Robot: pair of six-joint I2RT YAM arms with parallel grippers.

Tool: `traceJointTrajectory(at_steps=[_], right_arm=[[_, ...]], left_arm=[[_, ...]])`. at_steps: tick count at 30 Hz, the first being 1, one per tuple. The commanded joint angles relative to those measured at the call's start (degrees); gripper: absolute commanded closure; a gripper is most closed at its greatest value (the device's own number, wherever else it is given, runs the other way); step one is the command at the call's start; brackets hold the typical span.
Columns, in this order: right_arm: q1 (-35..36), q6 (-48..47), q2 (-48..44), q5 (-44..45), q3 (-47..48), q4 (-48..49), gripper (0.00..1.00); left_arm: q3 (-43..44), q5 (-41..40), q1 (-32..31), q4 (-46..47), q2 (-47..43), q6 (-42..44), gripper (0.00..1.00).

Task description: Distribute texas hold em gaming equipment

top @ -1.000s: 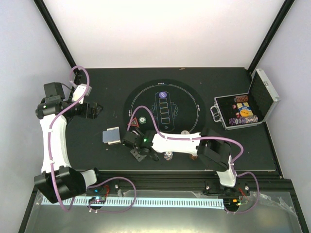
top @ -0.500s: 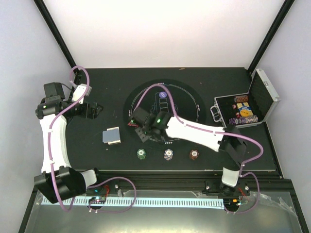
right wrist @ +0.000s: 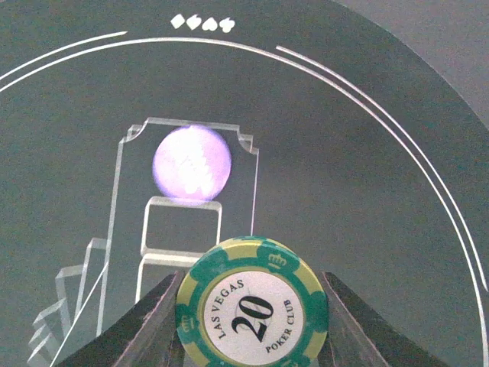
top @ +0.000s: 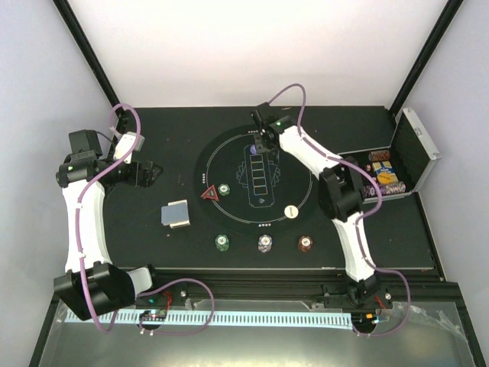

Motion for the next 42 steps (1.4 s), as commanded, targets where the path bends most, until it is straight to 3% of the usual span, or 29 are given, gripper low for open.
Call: traceJointTrajectory(at_steps=[1, 5, 16, 18, 20, 24, 28, 34, 39, 42], right_arm=[[-2.2, -1.7, 11.5, -1.6, 12.7, -4.8, 0.84], [-3.4, -1.4, 18.6, -2.2, 20.0, -6.7, 0.84], [-3.8, 0.2, 21.1, -4.8, 16.5, -3.7, 0.80], [-3.9, 0.3, 21.3, -5.0, 17.2, -4.2, 0.73], [-3.9, 0.5, 20.8, -4.7, 17.3, -4.7, 0.56], [-3.9, 0.5, 17.8, -3.8, 17.3, -5.7, 0.38], [-3.8, 0.6, 12.3, -3.0, 16.4, -7.3, 0.29], [0.8, 0.3, -6.6, -2.2, -2.4, -2.1, 0.18], [14.6, 2.7, -21.3, 0.4, -21.5, 3.8, 0.11], [24.1, 5.7, -24.1, 0.1, -27.2, 4.7, 0.06]], left_arm=[[0.5, 2.1, 0.4, 0.2, -0.4, 0.7, 0.01], [0.7, 2.7, 0.3, 0.4, -0.3, 0.6, 0.01], [0.5, 3.9, 0.3, 1.7, -0.5, 0.2, 0.01], [0.3, 3.6, 0.3, 1.7, -0.6, 0.4, 0.01], [0.2, 3.3, 0.3, 1.6, -0.5, 0.5, 0.01], [0.5, 2.8, 0.3, 1.0, -0.6, 0.7, 0.01], [0.5, 1.9, 0.3, 0.8, -1.1, 0.8, 0.01], [2.2, 1.0, 0.3, -0.9, -0.9, 0.9, 0.01], [2.8, 0.0, 0.4, -2.4, -1.1, 1.4, 0.01], [2.9, -0.1, 0.4, -2.7, -1.6, 1.5, 0.01]])
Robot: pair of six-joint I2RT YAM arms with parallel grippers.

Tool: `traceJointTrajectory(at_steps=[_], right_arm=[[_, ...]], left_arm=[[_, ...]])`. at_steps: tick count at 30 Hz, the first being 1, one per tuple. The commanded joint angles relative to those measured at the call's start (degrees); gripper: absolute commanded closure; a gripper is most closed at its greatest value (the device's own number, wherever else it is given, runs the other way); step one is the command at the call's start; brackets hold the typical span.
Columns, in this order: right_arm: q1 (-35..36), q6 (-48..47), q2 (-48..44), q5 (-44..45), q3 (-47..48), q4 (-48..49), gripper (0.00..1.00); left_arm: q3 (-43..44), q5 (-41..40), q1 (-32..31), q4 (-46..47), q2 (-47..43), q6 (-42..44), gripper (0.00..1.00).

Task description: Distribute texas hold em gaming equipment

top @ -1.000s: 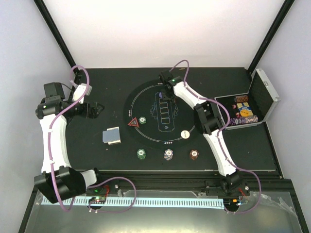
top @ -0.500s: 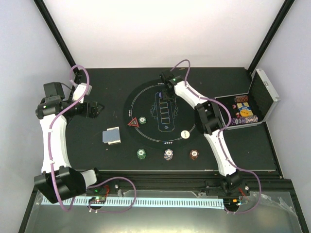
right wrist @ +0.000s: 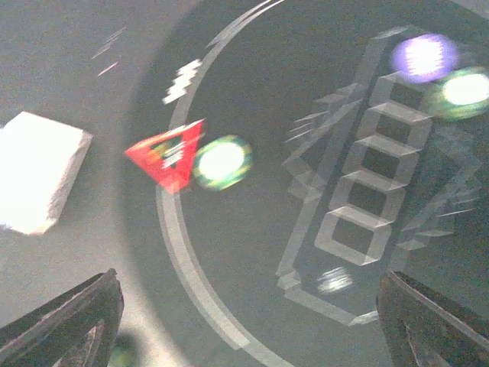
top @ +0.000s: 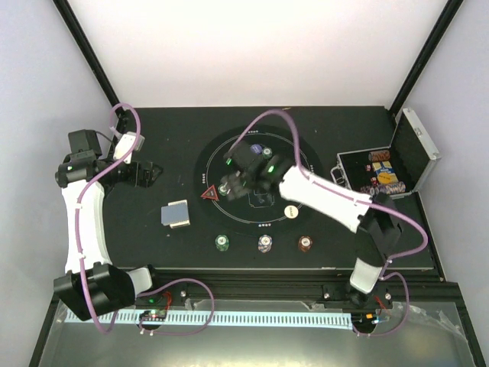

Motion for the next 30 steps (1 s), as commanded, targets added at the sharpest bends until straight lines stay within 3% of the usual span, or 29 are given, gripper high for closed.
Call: traceJointTrajectory(at_steps=[1, 5, 9, 14, 30], right_arm=[[12.5, 4.6, -1.6, 0.4, -8.2, 2.1, 0.06], [20.7, 7.7, 0.9, -1.6, -9.7, 3.7, 0.05], [24.2, 8.8, 5.2, -2.5, -8.9, 3.1, 0.05], [24.7, 9.0, 7.7, -5.0, -10.2, 4.4, 0.09], [24.5, 8.3, 12.5, -6.1, -10.5, 5.9, 0.35]], left_arm=[[2.5, -0.8, 0.4, -2.1, -1.8, 0.9, 0.01], [2.0, -0.4, 0.4, -2.0, -2.9, 0.7, 0.01], [1.9, 0.2, 0.4, -1.9, -3.9, 0.5, 0.01], [2.2, 0.6, 0.4, -2.0, -4.3, 0.5, 0.01], [2.0, 0.9, 0.4, -2.0, -4.4, 1.0, 0.01]])
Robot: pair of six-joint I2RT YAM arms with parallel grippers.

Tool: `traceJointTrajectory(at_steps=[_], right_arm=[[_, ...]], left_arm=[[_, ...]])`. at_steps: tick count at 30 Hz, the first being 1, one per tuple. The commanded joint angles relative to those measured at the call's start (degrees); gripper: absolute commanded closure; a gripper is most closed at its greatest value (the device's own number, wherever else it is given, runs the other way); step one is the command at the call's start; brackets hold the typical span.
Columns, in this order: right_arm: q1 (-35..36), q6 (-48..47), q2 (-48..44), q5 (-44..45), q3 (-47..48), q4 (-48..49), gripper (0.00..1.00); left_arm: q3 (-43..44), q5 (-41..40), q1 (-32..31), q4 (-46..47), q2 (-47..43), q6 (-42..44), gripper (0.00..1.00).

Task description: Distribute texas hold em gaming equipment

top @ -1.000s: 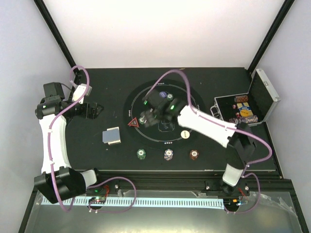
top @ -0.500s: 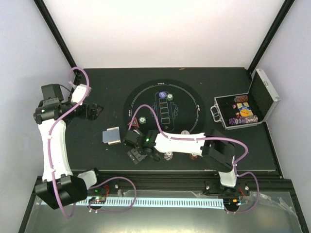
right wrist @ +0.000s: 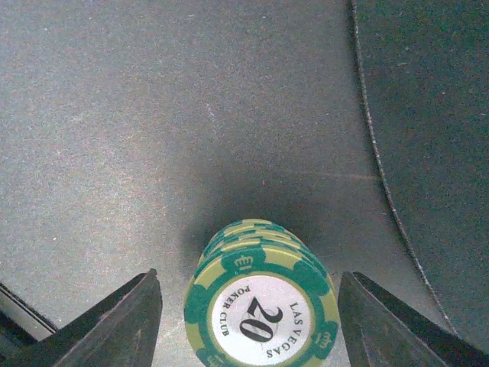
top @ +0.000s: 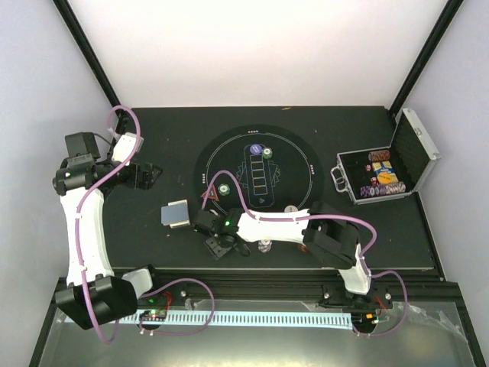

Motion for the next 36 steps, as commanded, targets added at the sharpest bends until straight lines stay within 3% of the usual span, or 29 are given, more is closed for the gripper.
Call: traceJointTrajectory(at_steps=[1, 8, 21, 29, 36], right_arm=[[-0.1, 0.5, 0.4, -0.6, -0.6, 1.9, 0.36], [-0.1, 0.7, 0.3, -1.0, -0.8, 2.4, 0.43], [-0.5, 0.0, -0.7, 1.9, 0.0, 0.9, 0.71], [-1.2, -0.8, -4.9, 3.5, 1.6, -2.6, 0.71], [-6.6, -0.8, -12.3, 4.0, -2.4, -3.6, 0.71]], left_arm=[[1.7, 0.9, 0.4, -1.0, -1.1, 1.1, 0.01], [1.8, 1.9, 0.4, -0.6, -1.0, 0.8, 0.01], [0.8, 3.1, 0.4, 0.4, -0.9, 0.2, 0.01], [0.7, 3.2, 0.4, 0.5, -0.9, 0.1, 0.01], [0.8, 3.2, 0.4, 0.3, -0.8, 0.2, 0.01]])
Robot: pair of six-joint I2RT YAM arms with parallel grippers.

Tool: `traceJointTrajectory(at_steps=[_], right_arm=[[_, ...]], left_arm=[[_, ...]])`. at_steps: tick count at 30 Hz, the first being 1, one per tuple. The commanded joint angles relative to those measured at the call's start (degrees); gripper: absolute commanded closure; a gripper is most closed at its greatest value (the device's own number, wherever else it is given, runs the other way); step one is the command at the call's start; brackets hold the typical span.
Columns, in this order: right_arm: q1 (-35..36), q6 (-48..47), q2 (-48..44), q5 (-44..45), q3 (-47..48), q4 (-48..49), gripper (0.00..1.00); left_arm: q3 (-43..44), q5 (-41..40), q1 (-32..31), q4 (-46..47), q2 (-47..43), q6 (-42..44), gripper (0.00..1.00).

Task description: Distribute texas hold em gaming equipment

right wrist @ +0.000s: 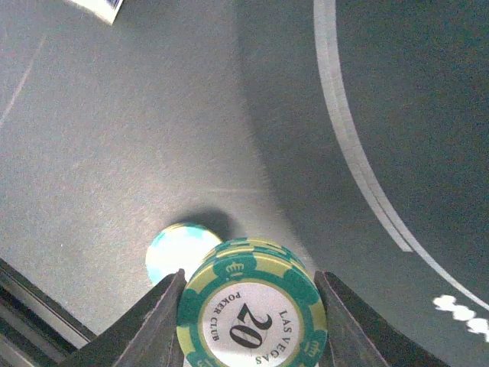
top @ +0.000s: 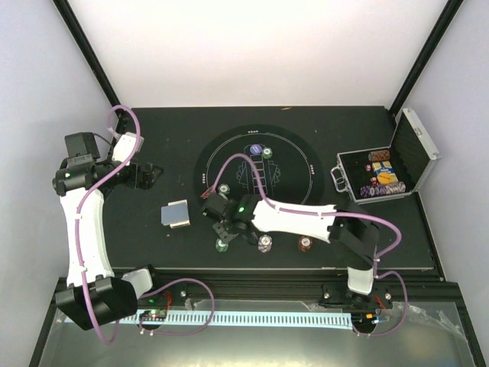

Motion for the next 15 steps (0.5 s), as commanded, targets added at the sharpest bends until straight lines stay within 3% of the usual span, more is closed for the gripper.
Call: traceJointTrajectory(at_steps=[1, 9, 15], right_arm=[[-5.1, -0.6, -7.0, 2.5, -2.9, -0.9, 0.71], [-20.6, -2.6, -10.2, 2.0, -14.7, 4.9, 0.72], [-25.4, -3.7, -7.3, 0.6, -17.8, 8.6, 0.74]], left_arm=[[0.8, 2.0, 0.4, 0.1, -0.5, 0.0, 0.01], [0.9, 2.2, 0.4, -0.2, -0.6, -0.1, 0.01], [1.4, 2.2, 0.4, -0.6, -0.8, -0.1, 0.01]])
